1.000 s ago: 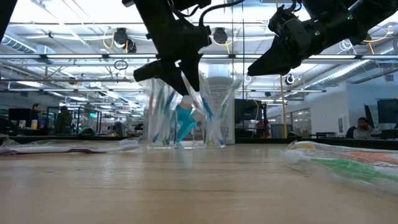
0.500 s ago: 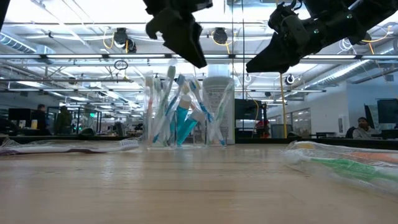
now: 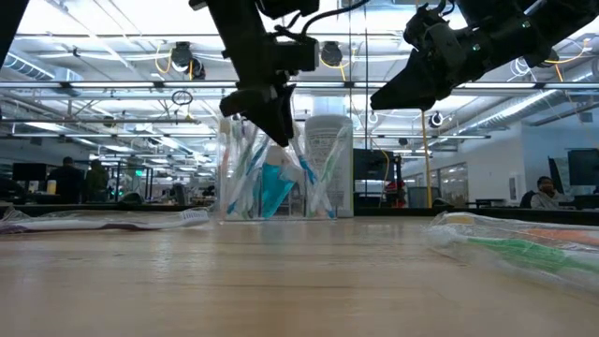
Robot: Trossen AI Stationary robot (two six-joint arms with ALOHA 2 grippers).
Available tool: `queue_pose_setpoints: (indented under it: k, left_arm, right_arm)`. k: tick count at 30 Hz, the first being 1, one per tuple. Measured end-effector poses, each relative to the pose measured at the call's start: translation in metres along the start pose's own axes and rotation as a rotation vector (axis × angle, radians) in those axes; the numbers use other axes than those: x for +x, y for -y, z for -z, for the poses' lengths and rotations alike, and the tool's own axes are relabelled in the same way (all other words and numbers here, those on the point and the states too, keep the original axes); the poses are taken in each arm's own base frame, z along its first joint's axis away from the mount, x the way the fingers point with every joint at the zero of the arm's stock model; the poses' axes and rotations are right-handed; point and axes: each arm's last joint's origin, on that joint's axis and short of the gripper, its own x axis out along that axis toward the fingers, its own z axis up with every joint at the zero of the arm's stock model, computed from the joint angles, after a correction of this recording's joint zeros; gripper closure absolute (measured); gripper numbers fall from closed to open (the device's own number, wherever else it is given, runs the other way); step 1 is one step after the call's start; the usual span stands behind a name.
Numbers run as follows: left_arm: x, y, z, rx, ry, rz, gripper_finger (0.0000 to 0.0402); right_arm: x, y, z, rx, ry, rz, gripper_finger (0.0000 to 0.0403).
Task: Pick & Place toothbrushing station
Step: Put the blue mouthwash into the transparent organizer
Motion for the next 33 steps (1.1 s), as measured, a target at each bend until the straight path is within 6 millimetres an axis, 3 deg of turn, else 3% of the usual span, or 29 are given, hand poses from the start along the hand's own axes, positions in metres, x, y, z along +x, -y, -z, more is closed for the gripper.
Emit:
queue_pose_setpoints:
  k: [11,19,33]
  left_arm:
    - [0.002,-0.015,0.005,-0.072,0.018,0.042,0.0254]
    - [-0.001,-0.009,0.004,-0.052,0.042,0.155,0.0254]
    - [0.001,-0.021,0.018,-0.079,-0.078,0.054,0.0254]
  right_arm:
    - [0.000,0.000,0.000,0.000,0.000,0.000,0.0273]
    - [0.000,0.000,0.000,0.000,-0.001,0.000,0.0273]
    - [0.000,0.000,0.000,0.000,-0.001,0.000,0.0273]
